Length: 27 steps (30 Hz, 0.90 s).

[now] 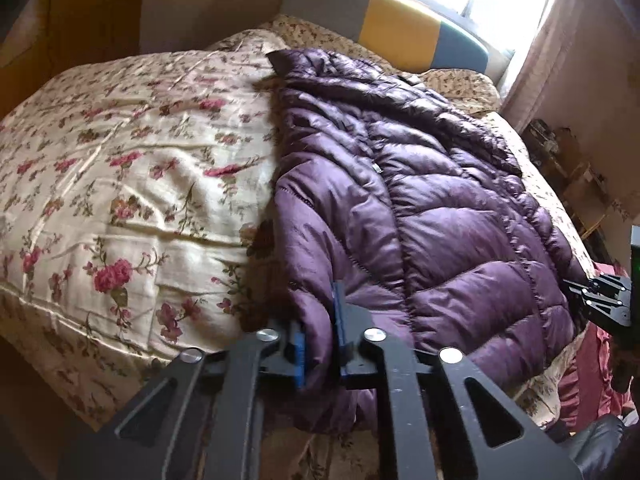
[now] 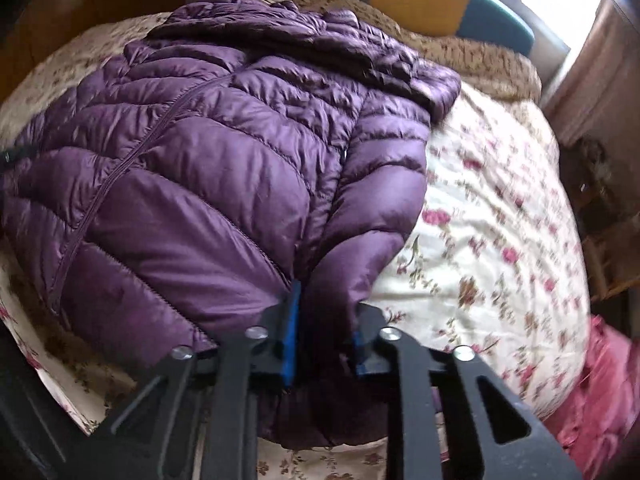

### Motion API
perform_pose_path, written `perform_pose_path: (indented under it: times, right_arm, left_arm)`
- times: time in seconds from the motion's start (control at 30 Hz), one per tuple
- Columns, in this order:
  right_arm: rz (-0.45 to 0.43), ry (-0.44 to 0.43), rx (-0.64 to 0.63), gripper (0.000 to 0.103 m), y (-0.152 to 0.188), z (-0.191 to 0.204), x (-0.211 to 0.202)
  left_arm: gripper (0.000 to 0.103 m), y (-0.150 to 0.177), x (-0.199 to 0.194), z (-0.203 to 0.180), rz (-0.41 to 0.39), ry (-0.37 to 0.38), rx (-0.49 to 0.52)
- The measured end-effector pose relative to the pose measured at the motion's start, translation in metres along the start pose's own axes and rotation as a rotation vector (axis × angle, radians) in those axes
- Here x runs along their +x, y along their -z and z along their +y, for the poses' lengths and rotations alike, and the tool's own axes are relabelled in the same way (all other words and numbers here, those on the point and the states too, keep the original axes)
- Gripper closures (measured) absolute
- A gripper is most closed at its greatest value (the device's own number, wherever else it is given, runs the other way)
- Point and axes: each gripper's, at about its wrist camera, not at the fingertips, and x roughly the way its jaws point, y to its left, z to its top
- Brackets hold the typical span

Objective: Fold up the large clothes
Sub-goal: 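Grasp the jacket hem with both tools and lift it toward the collar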

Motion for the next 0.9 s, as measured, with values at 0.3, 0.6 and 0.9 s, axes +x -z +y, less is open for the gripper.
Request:
perform_pose_path:
  times: [0.3,0.6,0.9]
  right_arm:
    - [-0.124,0.048,-0.067,0.096,-0.041,-0.002,-0.039]
    - [-0.238,0.124,-0.061,0.097,-0.117,-0.021,-0.039]
    - [-0.236,0.150,0.047,0.097,-0.212,-0.065,0.016]
  left_arm:
    - [0.098,-0.032,-0.029,-0.015,-0.069,0.066,0.048]
    - [0.098,-0.110,-0.024,-0.024,-0.180,0.089,0.084]
    - [0.098,-0.201,0.036,-0.023,-0.196,0.062,0.063]
